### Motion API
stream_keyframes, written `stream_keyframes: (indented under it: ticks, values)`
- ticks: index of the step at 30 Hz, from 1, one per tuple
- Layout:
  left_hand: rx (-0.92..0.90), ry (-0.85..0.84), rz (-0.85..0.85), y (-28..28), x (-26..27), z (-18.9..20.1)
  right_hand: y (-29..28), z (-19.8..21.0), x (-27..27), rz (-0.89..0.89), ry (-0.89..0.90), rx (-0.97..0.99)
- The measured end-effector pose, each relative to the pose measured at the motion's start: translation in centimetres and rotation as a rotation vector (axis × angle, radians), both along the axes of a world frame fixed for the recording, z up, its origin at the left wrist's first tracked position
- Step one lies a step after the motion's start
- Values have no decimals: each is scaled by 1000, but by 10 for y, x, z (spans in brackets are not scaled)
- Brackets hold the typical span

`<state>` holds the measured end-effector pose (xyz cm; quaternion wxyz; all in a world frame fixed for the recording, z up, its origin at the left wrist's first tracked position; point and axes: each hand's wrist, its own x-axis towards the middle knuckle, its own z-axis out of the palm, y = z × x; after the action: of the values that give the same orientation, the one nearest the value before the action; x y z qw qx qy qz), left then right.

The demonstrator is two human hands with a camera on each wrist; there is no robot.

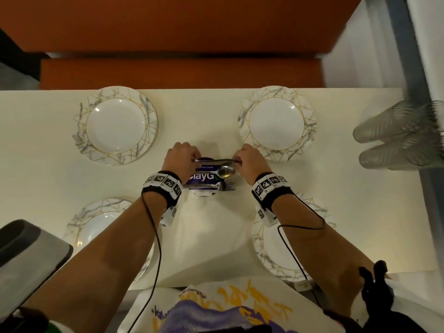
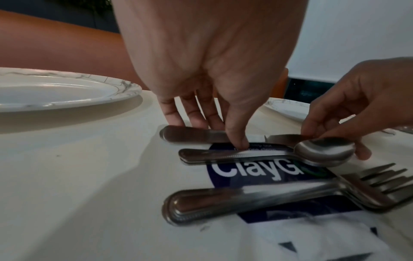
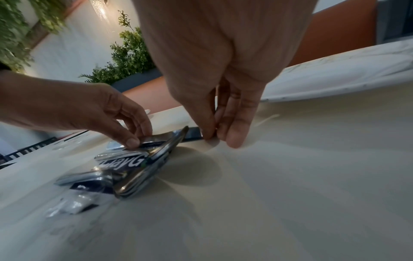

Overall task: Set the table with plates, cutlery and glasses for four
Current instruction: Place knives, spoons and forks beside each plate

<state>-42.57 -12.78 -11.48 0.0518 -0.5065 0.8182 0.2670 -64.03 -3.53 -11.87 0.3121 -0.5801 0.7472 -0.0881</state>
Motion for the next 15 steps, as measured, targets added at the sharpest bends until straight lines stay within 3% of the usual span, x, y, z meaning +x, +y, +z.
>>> stream_keyframes:
  ticks: [15]
  values:
    - [39,-44,-56,-7,-5,-1,-9,2,-1,41,1,73]
